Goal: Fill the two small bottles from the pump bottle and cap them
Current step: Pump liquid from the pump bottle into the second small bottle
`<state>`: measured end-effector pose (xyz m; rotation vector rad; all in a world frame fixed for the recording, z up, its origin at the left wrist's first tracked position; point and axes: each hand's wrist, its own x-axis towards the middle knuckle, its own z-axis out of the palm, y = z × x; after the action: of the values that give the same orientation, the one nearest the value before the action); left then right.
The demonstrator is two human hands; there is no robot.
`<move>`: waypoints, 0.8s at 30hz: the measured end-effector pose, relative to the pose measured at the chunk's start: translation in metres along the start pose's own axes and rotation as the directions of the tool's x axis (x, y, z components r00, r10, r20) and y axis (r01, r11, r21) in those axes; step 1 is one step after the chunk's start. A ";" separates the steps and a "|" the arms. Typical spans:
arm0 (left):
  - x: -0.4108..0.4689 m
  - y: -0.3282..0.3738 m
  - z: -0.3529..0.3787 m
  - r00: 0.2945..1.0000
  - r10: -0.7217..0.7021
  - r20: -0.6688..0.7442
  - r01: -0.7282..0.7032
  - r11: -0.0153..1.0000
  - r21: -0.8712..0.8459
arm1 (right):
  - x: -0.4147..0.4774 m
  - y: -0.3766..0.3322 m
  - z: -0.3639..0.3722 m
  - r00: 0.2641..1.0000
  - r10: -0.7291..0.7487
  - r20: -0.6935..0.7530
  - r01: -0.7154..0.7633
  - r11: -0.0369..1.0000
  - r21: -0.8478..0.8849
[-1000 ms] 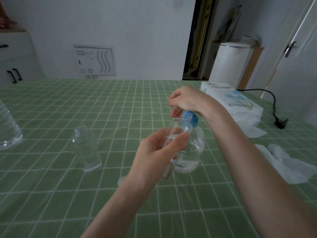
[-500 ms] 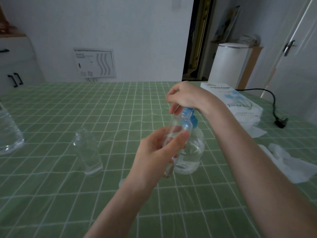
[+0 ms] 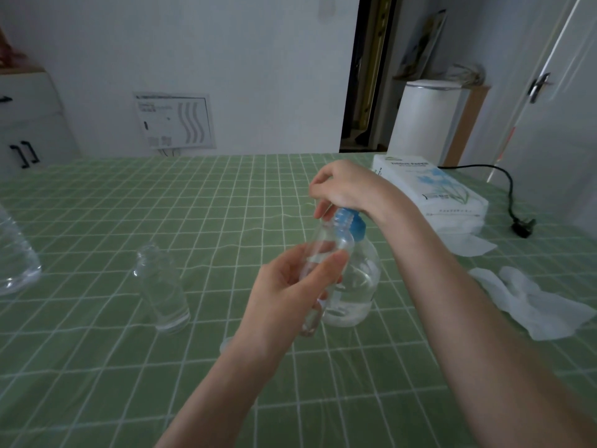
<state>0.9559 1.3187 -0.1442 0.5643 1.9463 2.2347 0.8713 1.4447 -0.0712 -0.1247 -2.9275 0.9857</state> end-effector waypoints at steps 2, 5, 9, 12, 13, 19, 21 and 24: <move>0.001 0.001 0.001 1.000 0.010 0.009 -0.010 1.000 -0.006 | 0.000 -0.002 -0.004 1.000 -0.014 -0.019 0.013 1.000 -0.003; 0.001 0.002 0.001 1.000 0.023 0.012 -0.023 1.000 -0.006 | 0.000 -0.004 -0.005 1.000 -0.015 -0.014 0.015 1.000 -0.008; 0.001 0.003 0.000 0.999 0.036 0.021 -0.036 0.999 -0.007 | 0.002 -0.003 -0.003 1.000 0.006 0.014 -0.006 1.000 -0.019; 0.001 0.002 0.000 0.997 0.064 0.043 -0.065 0.998 0.011 | 0.002 -0.002 -0.004 0.999 0.019 0.027 -0.019 1.000 -0.019; 0.000 0.002 0.000 0.997 0.066 0.045 -0.067 0.998 0.017 | 0.002 -0.002 -0.003 0.999 0.022 0.032 -0.021 1.000 -0.021; 0.000 -0.005 -0.002 1.000 0.010 -0.015 -0.009 0.997 0.082 | 0.001 0.002 0.002 0.996 0.056 0.066 -0.054 0.998 -0.034; 0.000 -0.005 -0.002 0.999 0.003 -0.040 0.000 0.996 0.093 | 0.000 0.001 0.003 0.997 0.051 0.058 -0.049 0.998 -0.029; 0.000 -0.003 -0.002 0.999 0.016 -0.045 -0.010 0.992 0.125 | -0.002 0.000 0.001 0.999 0.029 0.014 -0.029 0.999 -0.034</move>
<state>0.9543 1.3172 -0.1476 0.5473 2.1228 2.1627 0.8728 1.4437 -0.0716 -0.1623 -2.9641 0.9457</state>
